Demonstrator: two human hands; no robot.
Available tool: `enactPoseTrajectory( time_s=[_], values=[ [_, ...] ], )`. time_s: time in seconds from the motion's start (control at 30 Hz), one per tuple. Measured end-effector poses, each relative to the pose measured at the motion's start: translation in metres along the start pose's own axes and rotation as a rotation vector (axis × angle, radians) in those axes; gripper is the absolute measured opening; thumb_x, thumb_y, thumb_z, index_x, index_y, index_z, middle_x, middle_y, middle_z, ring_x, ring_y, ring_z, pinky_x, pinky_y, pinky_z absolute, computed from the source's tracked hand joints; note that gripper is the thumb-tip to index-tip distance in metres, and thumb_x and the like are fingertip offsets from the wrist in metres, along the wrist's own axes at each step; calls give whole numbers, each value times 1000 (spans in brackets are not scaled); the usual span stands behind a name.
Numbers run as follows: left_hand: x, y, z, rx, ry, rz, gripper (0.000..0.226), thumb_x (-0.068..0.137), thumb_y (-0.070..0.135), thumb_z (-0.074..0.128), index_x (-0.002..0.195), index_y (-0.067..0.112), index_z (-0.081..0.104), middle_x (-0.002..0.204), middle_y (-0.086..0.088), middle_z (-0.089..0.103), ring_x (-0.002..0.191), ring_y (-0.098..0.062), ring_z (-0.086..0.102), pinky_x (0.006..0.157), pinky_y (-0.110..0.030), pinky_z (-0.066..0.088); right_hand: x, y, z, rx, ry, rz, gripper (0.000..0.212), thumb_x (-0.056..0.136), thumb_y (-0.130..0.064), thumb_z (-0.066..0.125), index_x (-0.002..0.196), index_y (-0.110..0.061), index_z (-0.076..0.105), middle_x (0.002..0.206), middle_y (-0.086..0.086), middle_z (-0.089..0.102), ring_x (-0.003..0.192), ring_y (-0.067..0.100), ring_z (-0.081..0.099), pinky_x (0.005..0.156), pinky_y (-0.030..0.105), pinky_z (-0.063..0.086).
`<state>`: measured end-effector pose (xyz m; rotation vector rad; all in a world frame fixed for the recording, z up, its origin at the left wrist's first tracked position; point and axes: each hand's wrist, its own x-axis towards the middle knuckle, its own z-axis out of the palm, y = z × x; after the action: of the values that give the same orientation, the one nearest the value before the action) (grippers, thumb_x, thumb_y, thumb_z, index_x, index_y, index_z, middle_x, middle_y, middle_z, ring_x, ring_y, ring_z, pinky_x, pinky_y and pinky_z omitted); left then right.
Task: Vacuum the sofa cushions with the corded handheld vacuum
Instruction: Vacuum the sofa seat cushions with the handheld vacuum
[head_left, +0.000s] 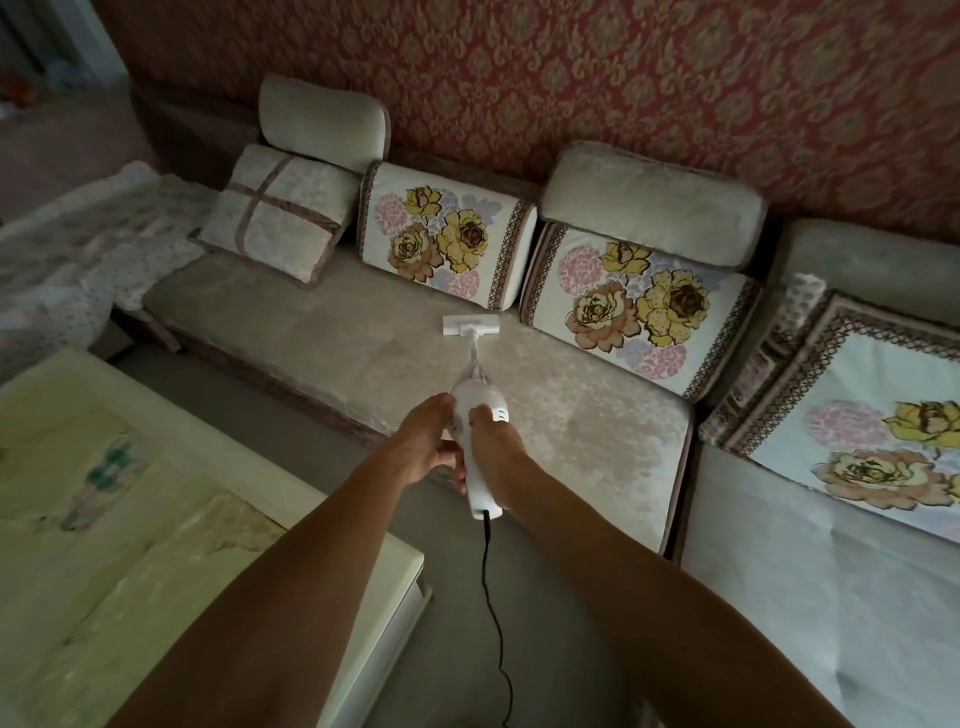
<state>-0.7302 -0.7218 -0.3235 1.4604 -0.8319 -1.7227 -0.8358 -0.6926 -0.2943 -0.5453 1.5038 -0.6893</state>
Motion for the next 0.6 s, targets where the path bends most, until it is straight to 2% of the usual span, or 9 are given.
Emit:
enactPoseTrajectory(
  time_s=[0.07,0.17,0.27,0.3,0.37,0.43,0.5,0.6],
  values=[
    [11,6,5,33,1,-1,35,106,26,34,121,1,54,100,-19,56,64,-30,57,41,-26,49,15,-3,0,-34,45,-53,51,99,-47,41,110,1,57,71,12,58,48,22,53,47,25,47],
    [25,16,11,53,7,2,36,103,21,35,126,2,55,99,-15,60,77,-29,62,52,-29,54,32,-12,-3,-95,65,-138,42,102,-45,40,107,-6,54,80,6,56,60,16,50,55,28,45],
    [36,19,13,45,-11,-12,35,102,20,35,128,5,55,109,-17,60,93,-33,62,71,-36,58,39,-21,-4,-149,104,-128,51,101,-46,34,117,-2,55,94,16,66,69,23,58,65,31,54],
    [38,19,15,46,-15,-11,35,103,21,35,129,6,55,112,-18,60,95,-34,62,71,-36,59,39,-23,-5,-138,128,-103,56,100,-48,34,120,-1,56,95,19,68,67,25,59,63,31,55],
    [38,20,17,42,-19,5,35,105,23,35,129,6,54,109,-16,60,93,-32,62,64,-33,58,38,-26,-8,-101,140,-62,56,99,-48,36,117,0,58,81,16,66,53,22,58,51,27,50],
    [34,19,18,43,-26,10,35,106,23,34,128,5,54,105,-15,60,89,-32,62,56,-31,56,34,-23,-11,-96,145,-63,54,99,-46,37,112,0,60,71,12,63,45,19,55,45,24,47],
    [26,14,16,45,-44,12,34,105,23,35,127,5,53,104,-15,59,85,-32,63,51,-29,54,29,-16,-13,-102,145,-97,52,100,-46,38,108,1,57,73,9,61,50,18,55,48,25,46],
    [15,4,13,48,-56,5,31,106,24,37,124,7,54,103,-15,60,86,-32,65,57,-31,57,19,-4,-12,-107,126,-108,48,101,-47,38,107,-2,55,82,8,63,61,18,56,56,28,52]
  ],
)
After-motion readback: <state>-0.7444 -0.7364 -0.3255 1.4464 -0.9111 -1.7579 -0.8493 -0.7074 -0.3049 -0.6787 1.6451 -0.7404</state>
